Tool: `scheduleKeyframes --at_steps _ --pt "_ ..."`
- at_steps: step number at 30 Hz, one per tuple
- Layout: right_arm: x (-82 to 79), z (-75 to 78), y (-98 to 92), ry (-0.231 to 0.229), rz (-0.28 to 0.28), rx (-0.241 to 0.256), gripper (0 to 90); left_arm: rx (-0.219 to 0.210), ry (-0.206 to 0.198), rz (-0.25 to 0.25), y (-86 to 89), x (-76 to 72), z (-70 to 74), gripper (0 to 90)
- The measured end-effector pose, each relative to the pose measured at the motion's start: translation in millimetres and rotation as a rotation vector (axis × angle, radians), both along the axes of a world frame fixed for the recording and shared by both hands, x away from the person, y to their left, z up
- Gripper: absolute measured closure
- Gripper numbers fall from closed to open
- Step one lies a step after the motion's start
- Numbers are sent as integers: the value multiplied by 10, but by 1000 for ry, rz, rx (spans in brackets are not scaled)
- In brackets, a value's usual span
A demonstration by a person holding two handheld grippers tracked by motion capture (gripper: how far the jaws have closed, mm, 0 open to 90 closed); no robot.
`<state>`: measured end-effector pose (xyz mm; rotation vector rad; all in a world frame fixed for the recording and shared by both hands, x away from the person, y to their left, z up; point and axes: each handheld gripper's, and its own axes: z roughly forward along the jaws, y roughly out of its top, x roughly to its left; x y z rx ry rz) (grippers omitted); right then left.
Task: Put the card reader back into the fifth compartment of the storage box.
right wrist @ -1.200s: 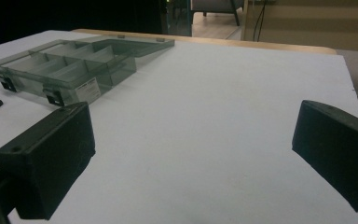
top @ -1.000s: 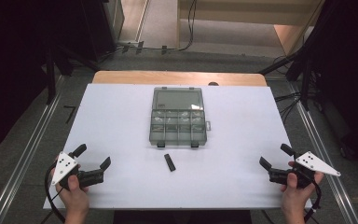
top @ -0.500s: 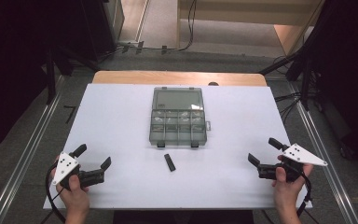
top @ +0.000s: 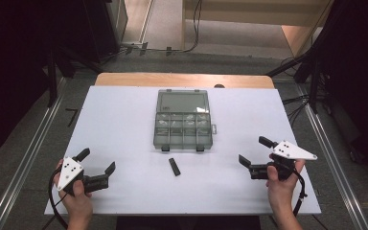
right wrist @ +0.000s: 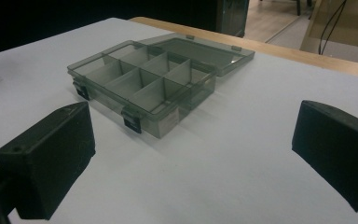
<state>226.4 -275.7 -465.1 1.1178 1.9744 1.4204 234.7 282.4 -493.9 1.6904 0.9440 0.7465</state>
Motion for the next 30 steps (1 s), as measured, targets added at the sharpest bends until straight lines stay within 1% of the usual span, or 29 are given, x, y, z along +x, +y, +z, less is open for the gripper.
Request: scheduleKeyframes --at_steps 3,8,9,10,12,15,17,22,29,30 --pt "37 8 89 10 22 4 0 0 0 0 0 -1 0 0" --pt "87 17 240 12 53 -6 0 -1 -1 0 7 -3 2 0" --pt "100 24 298 13 63 -7 0 -4 -2 -1 8 -2 1 0" --pt "100 24 298 13 63 -7 0 -4 -2 -1 8 -2 1 0" --pt "123 36 372 14 78 -6 0 -4 -3 -1 8 -2 1 0" --pt "134 48 421 20 89 -5 0 -6 -4 -1 7 -2 1 0" --pt "149 59 463 17 103 -9 0 -8 -4 0 10 -3 1 0" --pt "184 85 582 25 135 -18 0 -9 -4 -1 10 -2 1 0" --pt "211 98 690 29 161 -27 0 -9 -5 0 10 -2 0 0" --pt "220 101 730 32 171 -29 0 -9 -5 0 9 -2 0 0"
